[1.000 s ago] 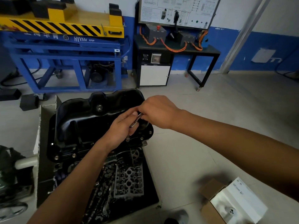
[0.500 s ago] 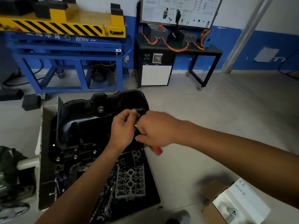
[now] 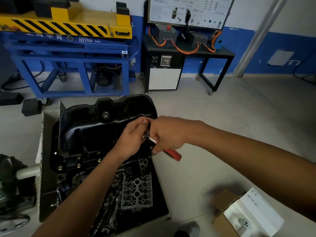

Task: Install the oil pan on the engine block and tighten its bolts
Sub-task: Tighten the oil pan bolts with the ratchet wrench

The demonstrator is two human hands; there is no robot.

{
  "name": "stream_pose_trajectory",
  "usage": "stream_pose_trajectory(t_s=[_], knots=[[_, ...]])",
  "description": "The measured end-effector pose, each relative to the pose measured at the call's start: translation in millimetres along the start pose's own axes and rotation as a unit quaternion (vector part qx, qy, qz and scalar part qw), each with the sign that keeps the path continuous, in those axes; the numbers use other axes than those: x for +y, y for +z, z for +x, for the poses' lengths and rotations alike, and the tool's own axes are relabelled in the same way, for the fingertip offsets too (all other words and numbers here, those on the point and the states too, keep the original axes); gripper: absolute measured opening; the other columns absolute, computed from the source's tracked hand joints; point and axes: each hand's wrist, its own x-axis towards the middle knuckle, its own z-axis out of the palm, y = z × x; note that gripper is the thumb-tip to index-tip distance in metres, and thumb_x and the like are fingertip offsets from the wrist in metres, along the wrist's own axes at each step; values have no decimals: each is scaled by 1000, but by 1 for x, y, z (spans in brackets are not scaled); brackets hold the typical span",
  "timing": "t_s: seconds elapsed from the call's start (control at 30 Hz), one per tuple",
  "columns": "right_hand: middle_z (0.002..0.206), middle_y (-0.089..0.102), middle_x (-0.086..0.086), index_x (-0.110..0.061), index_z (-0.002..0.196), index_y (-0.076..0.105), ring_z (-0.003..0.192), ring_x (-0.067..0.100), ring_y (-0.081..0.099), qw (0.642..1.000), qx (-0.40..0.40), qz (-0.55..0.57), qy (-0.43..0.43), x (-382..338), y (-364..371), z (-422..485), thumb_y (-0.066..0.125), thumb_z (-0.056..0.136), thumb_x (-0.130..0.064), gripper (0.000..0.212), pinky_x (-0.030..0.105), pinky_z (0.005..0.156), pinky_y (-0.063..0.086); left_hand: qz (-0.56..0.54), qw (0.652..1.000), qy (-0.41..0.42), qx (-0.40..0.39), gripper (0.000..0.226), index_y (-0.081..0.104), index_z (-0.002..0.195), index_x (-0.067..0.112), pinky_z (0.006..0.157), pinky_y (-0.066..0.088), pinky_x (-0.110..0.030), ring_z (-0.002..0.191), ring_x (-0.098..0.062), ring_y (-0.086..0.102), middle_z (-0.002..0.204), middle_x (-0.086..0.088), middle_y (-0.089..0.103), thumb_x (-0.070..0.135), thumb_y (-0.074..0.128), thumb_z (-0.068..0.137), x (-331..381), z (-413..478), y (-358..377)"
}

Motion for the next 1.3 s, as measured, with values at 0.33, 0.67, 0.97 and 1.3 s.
stream_pose_trajectory(t_s=[0.33,0.67,0.97,1.3], knots=[[95,60,5,-11,89,64,84,27,59,963,229,-139,13,20,8,19,52,96,-17,15,36,63,43,-33,998,-25,41,33,58,130,12,52,36,-13,50,0,45,53,13,52,12,32,109,3,-1,7],[47,53,0,-14,54,53,47,13,52,994,108,8,-15,12,9,0,69,87,-41,45,27,50,43,-9,986,10,166,36,68,72,5,49,40,-19,47,-10,46,58,-14,51,16,54,103,-7,-3,5],[44,40,0,-6,49,45,41,13,39,989,56,121,-68,0,19,0,67,94,-24,53,17,46,32,31,993,22,109,51,50,65,-3,62,37,-38,60,-24,43,62,-24,47,28,42,105,-13,-6,3],[64,44,-1,-24,60,39,51,12,44,994,80,-75,26,13,-4,5,71,89,-29,44,27,47,28,54,998,18,23,43,71,99,15,55,42,-15,55,2,53,69,12,67,22,31,110,-9,-5,2]])
